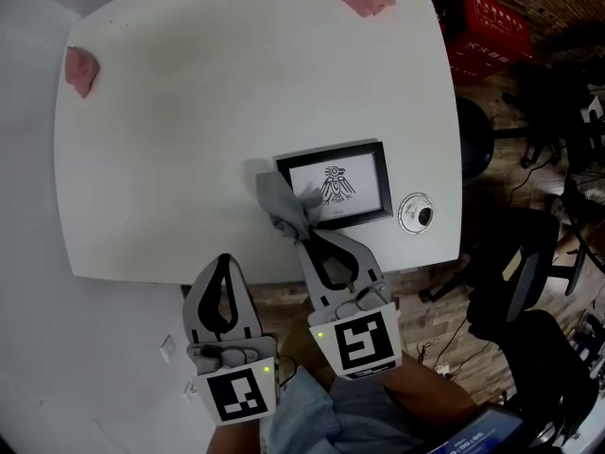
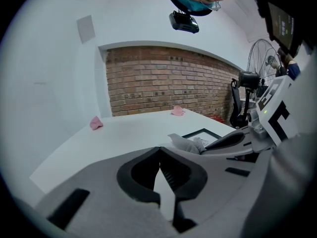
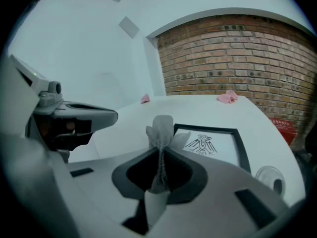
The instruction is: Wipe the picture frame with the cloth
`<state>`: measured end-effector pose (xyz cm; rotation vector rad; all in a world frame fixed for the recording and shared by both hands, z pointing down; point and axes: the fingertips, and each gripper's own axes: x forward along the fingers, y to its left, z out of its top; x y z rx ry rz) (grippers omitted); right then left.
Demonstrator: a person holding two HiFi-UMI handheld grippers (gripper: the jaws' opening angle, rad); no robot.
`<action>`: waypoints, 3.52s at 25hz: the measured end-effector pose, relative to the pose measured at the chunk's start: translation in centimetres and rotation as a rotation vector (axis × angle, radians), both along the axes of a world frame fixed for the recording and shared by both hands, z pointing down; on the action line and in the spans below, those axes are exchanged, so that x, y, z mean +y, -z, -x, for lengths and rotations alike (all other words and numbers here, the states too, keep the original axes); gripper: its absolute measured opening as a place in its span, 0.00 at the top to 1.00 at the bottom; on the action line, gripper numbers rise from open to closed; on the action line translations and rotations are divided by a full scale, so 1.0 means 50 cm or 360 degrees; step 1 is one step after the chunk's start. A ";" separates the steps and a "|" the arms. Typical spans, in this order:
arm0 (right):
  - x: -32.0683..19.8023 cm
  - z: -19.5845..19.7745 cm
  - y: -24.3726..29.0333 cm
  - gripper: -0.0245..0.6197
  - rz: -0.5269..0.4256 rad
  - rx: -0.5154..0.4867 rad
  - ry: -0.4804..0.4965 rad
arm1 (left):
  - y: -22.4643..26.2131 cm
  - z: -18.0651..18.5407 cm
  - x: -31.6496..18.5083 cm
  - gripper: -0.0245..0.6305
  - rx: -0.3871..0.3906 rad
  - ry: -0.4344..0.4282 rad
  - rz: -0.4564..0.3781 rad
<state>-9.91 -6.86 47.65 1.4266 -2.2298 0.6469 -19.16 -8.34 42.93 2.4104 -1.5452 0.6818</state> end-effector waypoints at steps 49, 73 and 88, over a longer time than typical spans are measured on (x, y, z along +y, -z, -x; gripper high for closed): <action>0.035 -0.199 -0.008 0.90 0.0011 -0.0007 -0.0305 | 0.009 -0.191 -0.013 0.95 0.0010 -0.0303 -0.0050; -0.020 -0.231 0.156 0.90 -0.0222 0.0112 -0.0277 | 0.161 -0.124 -0.059 0.95 0.0063 -0.0094 -0.0270; -0.098 -0.086 0.141 0.90 -0.0209 0.0084 -0.0051 | 0.150 0.036 -0.052 0.95 0.0000 0.0158 -0.0207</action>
